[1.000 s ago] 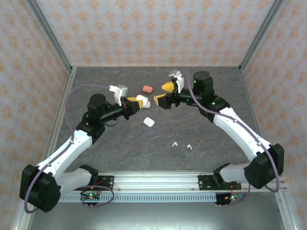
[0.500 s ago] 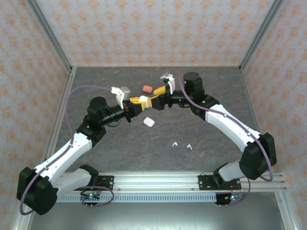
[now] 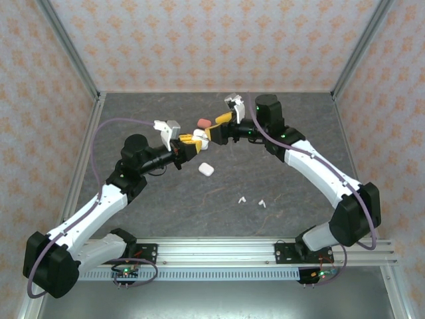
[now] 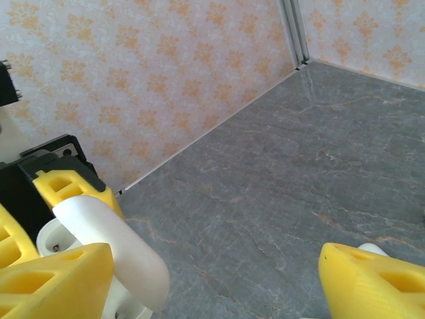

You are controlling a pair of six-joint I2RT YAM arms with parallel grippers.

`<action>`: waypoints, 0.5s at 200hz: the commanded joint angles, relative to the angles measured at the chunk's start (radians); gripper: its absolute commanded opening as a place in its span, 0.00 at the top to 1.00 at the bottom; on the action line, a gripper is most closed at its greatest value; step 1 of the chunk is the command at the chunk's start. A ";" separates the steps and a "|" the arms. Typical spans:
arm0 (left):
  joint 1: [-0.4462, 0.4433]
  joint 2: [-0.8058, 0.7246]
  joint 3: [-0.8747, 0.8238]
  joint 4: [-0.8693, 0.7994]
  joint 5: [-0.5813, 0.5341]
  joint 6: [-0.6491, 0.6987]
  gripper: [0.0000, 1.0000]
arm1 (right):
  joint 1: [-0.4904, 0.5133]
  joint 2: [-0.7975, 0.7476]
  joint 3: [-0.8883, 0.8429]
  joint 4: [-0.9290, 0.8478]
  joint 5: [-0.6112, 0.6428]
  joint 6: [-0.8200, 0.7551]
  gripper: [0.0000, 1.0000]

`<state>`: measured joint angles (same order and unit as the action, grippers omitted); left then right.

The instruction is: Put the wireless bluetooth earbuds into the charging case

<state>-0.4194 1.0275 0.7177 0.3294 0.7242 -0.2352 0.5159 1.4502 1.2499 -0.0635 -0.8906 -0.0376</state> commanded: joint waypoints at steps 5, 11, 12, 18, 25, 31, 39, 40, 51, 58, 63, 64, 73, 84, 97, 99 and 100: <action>-0.013 -0.012 0.021 0.022 0.007 0.029 1.00 | -0.011 -0.013 0.033 -0.017 0.015 0.000 0.19; -0.012 -0.012 0.020 0.018 0.005 0.031 1.00 | -0.015 -0.024 0.029 -0.017 0.021 0.006 0.19; -0.012 -0.013 0.021 0.018 0.005 0.032 1.00 | -0.016 -0.025 0.028 -0.017 0.022 0.007 0.19; -0.012 -0.012 0.021 0.013 0.002 0.036 1.00 | -0.021 -0.038 0.022 -0.022 0.027 0.014 0.19; -0.013 -0.014 0.020 0.010 0.000 0.038 1.00 | -0.027 -0.049 0.018 -0.034 0.033 0.016 0.19; -0.012 -0.015 0.020 0.010 0.000 0.040 1.00 | -0.029 -0.062 0.014 -0.050 0.042 0.010 0.19; -0.013 -0.015 0.017 0.012 0.000 0.040 1.00 | -0.031 -0.073 0.013 -0.079 0.052 -0.003 0.19; -0.012 -0.015 0.018 0.013 0.000 0.041 1.00 | -0.031 -0.074 0.013 -0.083 0.052 -0.006 0.19; -0.012 -0.014 0.017 0.020 0.000 0.041 1.00 | -0.031 -0.084 0.009 -0.107 0.049 -0.013 0.19; -0.012 -0.012 0.016 0.024 0.002 0.042 1.00 | -0.031 -0.083 0.005 -0.114 0.041 -0.013 0.19; -0.013 -0.011 0.017 0.026 0.002 0.040 1.00 | -0.031 -0.084 0.001 -0.116 0.034 -0.010 0.19; -0.013 -0.011 0.016 0.026 0.002 0.040 1.00 | -0.031 -0.084 0.001 -0.117 0.032 -0.009 0.19; -0.012 -0.008 0.017 0.028 0.001 0.041 1.00 | -0.031 -0.085 -0.008 -0.112 0.011 -0.006 0.19; -0.013 -0.003 0.018 0.028 0.000 0.041 1.00 | -0.031 -0.086 -0.023 -0.093 -0.005 0.003 0.19; -0.013 0.000 0.018 0.032 0.001 0.039 1.00 | -0.030 -0.082 -0.038 -0.070 -0.025 0.015 0.18; -0.013 0.001 0.017 0.033 0.000 0.038 1.00 | -0.030 -0.081 -0.040 -0.062 -0.028 0.019 0.18; -0.014 0.002 0.018 0.033 0.000 0.038 1.00 | -0.029 -0.081 -0.041 -0.060 -0.030 0.021 0.18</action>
<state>-0.4217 1.0275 0.7177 0.3286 0.7238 -0.2142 0.4854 1.3834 1.2404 -0.1555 -0.8707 -0.0368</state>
